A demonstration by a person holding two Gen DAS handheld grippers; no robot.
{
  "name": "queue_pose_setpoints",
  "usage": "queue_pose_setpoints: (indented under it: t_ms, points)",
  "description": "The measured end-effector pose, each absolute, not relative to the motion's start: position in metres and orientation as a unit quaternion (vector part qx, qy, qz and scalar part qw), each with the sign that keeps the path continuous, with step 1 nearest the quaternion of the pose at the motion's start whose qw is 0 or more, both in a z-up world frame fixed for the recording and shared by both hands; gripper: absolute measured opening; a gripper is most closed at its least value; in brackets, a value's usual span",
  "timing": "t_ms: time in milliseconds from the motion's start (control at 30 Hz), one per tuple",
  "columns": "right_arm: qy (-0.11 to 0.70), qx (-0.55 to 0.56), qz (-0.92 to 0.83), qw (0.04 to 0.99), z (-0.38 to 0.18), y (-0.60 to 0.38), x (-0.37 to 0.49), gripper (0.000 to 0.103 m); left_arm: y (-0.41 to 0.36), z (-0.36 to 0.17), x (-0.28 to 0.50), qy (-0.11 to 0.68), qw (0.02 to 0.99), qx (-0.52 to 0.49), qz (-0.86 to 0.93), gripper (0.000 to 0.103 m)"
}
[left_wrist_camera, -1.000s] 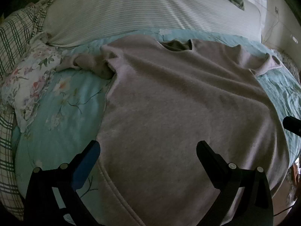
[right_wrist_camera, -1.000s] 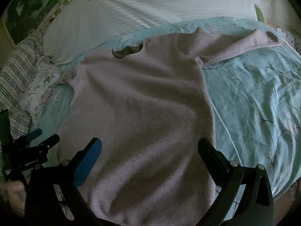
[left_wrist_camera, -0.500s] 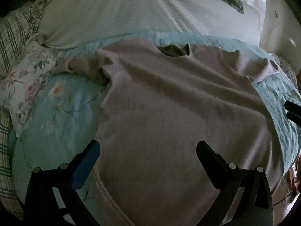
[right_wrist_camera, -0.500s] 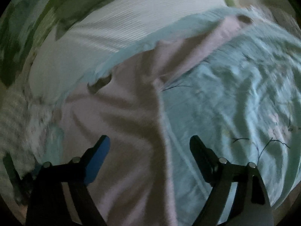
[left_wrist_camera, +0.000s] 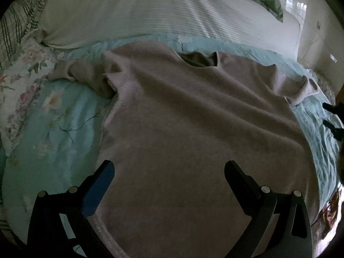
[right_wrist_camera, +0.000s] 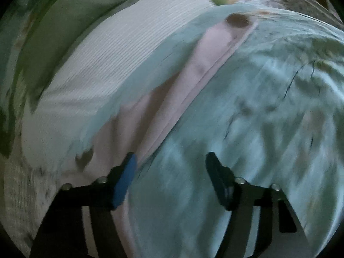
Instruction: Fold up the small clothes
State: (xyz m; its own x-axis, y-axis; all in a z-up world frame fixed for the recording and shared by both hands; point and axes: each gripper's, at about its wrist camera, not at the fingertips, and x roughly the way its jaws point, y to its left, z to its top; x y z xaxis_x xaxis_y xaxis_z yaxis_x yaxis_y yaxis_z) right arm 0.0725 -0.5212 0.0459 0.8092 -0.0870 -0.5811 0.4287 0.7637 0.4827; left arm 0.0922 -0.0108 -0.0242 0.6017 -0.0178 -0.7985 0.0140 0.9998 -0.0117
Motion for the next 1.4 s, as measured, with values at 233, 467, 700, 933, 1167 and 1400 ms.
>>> queue_pose_setpoints:
  t_ms: [233, 467, 700, 933, 1167, 1400]
  points:
    - [0.211, 0.332, -0.206, 0.896, 0.069, -0.616, 0.104, 0.058, -0.015, -0.035, 0.109, 0.455, 0.890, -0.008, -0.016, 0.102]
    - [0.198, 0.320, -0.281, 0.883, 0.078, -0.687, 0.135, 0.058, -0.026, -0.055, 0.144, 0.466, 0.885, -0.003, -0.015, 0.102]
    - [0.200, 0.317, -0.292, 0.880, 0.082, -0.725, 0.171, 0.032, -0.038, -0.088, 0.188, 0.495, 0.869, 0.009, -0.023, 0.102]
    - [0.201, 0.252, -0.191, 0.927, 0.112, -0.642, 0.164, 0.007, -0.048, -0.075, 0.209, 0.495, 0.868, 0.002, -0.034, 0.102]
    - [0.246, 0.244, -0.020, 0.938, 0.105, -0.489, 0.154, 0.007, -0.038, -0.071, 0.181, 0.469, 0.882, -0.019, -0.047, 0.102]
    - [0.298, 0.295, 0.139, 0.897, 0.065, -0.331, 0.190, 0.007, -0.017, -0.060, 0.133, 0.457, 0.886, -0.053, -0.053, 0.102]
